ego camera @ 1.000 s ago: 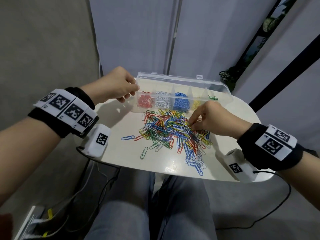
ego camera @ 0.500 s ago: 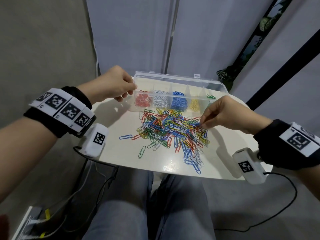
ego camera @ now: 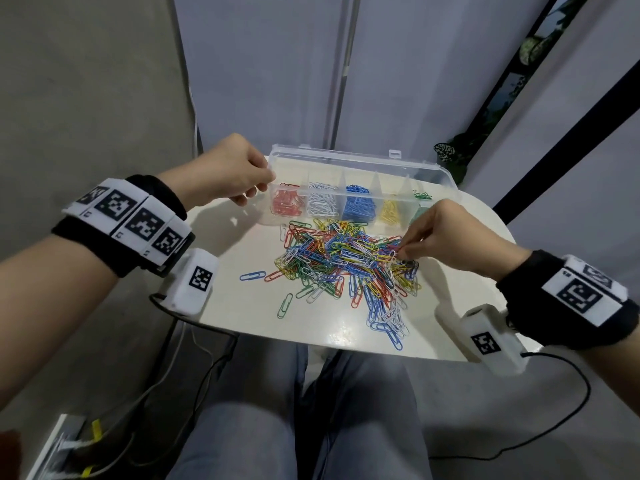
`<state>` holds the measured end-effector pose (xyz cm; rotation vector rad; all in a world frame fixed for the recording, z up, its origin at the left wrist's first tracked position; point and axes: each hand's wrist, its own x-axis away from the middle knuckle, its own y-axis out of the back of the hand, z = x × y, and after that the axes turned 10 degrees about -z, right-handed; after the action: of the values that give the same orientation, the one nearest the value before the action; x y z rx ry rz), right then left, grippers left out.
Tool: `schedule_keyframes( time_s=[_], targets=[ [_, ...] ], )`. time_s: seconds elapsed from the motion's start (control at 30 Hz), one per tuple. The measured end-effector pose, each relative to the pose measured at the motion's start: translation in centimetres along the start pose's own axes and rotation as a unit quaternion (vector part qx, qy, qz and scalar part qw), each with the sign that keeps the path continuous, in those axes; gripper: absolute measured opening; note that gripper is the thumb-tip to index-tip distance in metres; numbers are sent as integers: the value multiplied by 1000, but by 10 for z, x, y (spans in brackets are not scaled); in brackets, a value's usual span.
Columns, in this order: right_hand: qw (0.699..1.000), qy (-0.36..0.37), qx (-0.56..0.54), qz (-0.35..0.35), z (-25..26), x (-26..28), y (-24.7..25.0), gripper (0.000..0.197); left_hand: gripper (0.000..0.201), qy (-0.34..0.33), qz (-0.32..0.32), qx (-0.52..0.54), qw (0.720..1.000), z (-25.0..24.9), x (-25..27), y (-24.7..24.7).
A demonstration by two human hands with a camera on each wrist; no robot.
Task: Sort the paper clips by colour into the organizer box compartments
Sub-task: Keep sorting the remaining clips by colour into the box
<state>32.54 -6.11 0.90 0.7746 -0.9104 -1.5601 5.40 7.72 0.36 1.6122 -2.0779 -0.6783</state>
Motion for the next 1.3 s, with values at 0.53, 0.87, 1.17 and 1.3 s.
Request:
schedule_keyframes(
  time_s=[0.53, 0.87, 1.17, 1.3],
  targets=[
    [985, 31, -149, -81, 98, -63, 4, 15, 23, 7, -6, 1, 1000, -3, 5, -2],
    [994, 83, -55, -36, 114, -72, -24, 12, 25, 5, -6, 10, 1000, 3, 3, -3],
    [958, 259, 94, 82, 99, -37, -39, 27, 26, 1, -6, 23, 1000, 5, 3, -3],
    [952, 257, 132, 100, 98, -30, -53, 26, 23, 0, -4, 22, 1000, 5, 3, -4]
  ],
)
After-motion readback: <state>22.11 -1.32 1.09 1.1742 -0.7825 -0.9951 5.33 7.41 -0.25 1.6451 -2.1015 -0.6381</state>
